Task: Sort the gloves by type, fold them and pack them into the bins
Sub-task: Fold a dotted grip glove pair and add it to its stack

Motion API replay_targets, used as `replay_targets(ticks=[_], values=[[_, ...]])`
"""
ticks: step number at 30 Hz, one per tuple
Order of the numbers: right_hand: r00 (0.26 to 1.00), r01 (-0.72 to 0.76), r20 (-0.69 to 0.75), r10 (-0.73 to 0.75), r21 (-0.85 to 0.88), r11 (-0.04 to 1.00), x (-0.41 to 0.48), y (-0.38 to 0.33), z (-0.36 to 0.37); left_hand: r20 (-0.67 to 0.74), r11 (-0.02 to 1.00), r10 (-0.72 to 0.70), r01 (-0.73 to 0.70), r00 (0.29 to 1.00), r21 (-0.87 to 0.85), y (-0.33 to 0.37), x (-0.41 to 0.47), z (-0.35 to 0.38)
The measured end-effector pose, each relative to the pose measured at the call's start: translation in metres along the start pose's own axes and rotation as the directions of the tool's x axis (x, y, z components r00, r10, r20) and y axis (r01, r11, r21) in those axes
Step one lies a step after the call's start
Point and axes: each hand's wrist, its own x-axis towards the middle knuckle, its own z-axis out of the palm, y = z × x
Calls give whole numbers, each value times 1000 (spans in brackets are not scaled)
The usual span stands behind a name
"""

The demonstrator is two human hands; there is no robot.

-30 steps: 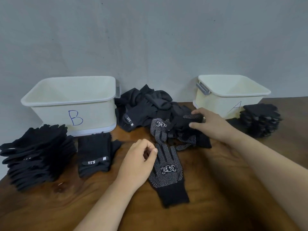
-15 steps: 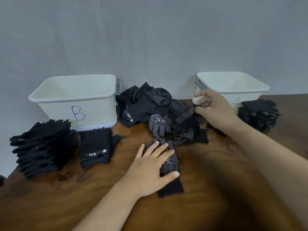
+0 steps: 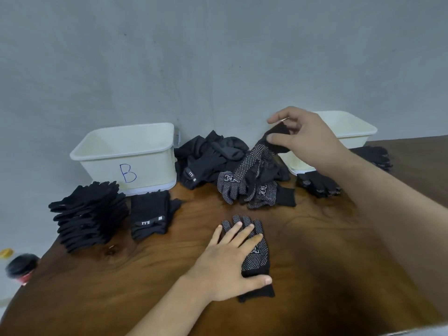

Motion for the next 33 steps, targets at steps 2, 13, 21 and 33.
replay_targets(ticks=[2,13,21,33], values=[[1000,5,6,-5,34,999,-1,-6,-3,-69,1000,2,-2,998,1,7,-4,-1],[982,121,132,-135,110,987,-25,-41,2,-795,880,-282,-186,537,-438,38,-11,-114],[965,195,152,-215,136,971,-55,-58,13,-661,797,-396,-118,637,-592,60,0,-171],[992,-41,-92,84,393,919,-65,-14,52,-735,841,-370,-130,568,-525,49,26,-142]])
